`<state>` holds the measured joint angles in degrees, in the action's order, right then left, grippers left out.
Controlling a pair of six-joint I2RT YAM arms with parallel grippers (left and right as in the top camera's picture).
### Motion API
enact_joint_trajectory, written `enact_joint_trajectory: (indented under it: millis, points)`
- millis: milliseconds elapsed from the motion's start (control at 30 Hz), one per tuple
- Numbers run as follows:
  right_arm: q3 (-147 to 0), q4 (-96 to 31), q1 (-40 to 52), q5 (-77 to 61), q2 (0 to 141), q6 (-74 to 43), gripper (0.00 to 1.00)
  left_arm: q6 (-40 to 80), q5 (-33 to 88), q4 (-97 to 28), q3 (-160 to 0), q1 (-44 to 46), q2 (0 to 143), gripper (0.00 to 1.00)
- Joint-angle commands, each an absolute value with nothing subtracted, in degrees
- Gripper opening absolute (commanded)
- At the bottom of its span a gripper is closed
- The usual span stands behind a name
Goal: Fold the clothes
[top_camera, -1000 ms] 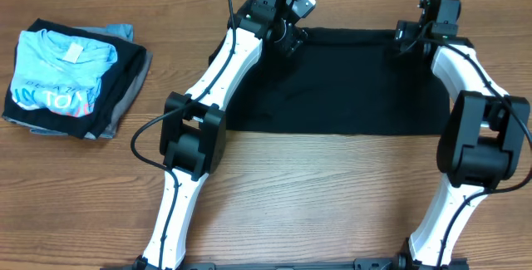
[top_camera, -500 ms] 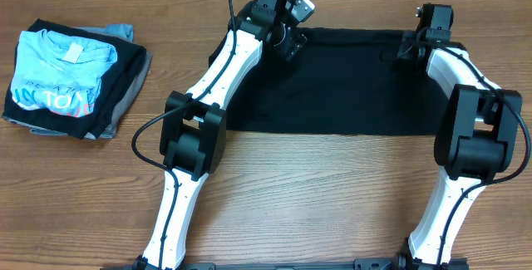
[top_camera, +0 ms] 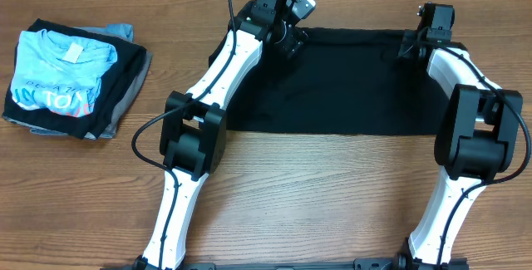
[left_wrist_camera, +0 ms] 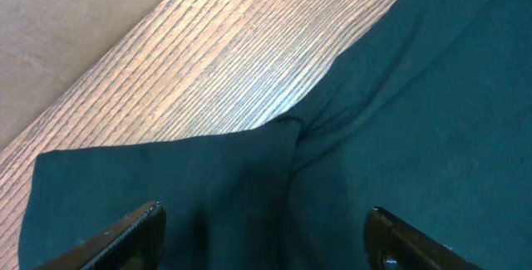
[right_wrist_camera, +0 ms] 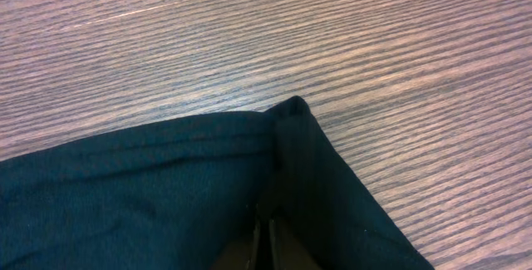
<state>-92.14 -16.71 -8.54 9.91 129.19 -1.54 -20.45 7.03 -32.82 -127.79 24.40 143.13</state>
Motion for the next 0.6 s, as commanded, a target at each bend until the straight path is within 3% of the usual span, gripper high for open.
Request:
enact_joint_trajectory:
  millis: [0, 400, 567]
  points:
    - [-91.9, -16.5, -8.7, 10.5, 129.1, -1.8, 0.04, -23.4, 6.9, -32.7, -125.0, 24.7, 142.3, 0.77]
    - [-91.9, -16.8, -8.7, 10.5, 129.1, -1.8, 0.04, -23.3, 2.5, -30.3, -120.9, 24.7, 142.4, 0.79]
    - [-91.9, -16.8, -8.7, 10.5, 129.1, -1.8, 0.04, -23.1, 2.5, -29.4, -120.9, 24.7, 144.0, 0.76]
